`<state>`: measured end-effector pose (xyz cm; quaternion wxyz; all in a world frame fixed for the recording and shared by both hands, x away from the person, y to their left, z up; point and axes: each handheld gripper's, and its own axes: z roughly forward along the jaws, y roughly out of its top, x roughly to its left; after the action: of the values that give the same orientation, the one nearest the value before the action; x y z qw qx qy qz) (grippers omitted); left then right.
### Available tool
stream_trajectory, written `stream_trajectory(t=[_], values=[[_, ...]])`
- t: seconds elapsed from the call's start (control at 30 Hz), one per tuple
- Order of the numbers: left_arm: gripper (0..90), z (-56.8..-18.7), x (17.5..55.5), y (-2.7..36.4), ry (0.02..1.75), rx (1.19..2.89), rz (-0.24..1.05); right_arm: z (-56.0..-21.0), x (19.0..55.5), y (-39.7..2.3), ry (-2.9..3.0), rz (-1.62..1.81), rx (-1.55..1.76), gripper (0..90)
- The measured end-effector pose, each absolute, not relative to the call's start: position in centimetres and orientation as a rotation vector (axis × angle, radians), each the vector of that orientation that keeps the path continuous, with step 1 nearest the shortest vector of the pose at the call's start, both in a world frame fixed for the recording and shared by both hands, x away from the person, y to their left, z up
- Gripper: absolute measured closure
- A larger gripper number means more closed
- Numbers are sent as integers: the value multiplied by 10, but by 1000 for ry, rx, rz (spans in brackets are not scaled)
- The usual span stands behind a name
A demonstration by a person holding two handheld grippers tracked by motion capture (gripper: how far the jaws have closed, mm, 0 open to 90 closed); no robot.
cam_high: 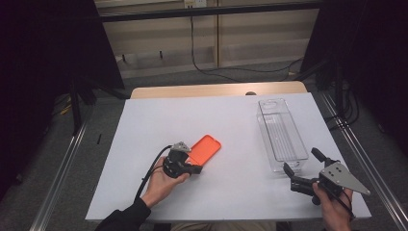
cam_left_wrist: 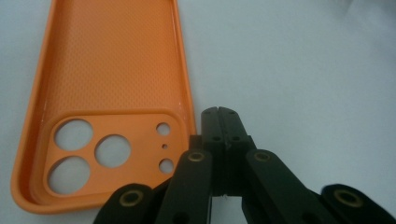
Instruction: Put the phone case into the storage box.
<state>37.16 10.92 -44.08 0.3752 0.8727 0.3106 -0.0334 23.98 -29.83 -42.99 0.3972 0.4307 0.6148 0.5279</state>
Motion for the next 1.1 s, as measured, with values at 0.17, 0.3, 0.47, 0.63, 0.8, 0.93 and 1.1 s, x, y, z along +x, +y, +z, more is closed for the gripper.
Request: stream_trajectory(t=[0.17,0.3,0.47,0.63,0.8,0.93,1.1], values=[[900,-440,373,113,808,2232,-85,-430,240,-298,1558,1337,1094,0],[900,-439,373,116,814,2227,-78,-430,240,-298,1558,1336,1091,0],[900,-439,374,121,831,2227,-80,-430,240,-298,1558,1336,1090,0],[900,-440,375,124,838,2228,-76,-430,240,-298,1560,1337,1089,0],[900,-439,375,126,843,2229,-75,-430,240,-298,1560,1337,1088,0],[900,-439,376,129,849,2227,-78,-430,240,-298,1560,1335,1091,0],[900,-439,377,134,867,2219,-76,-430,240,-298,1564,1337,1088,0]])
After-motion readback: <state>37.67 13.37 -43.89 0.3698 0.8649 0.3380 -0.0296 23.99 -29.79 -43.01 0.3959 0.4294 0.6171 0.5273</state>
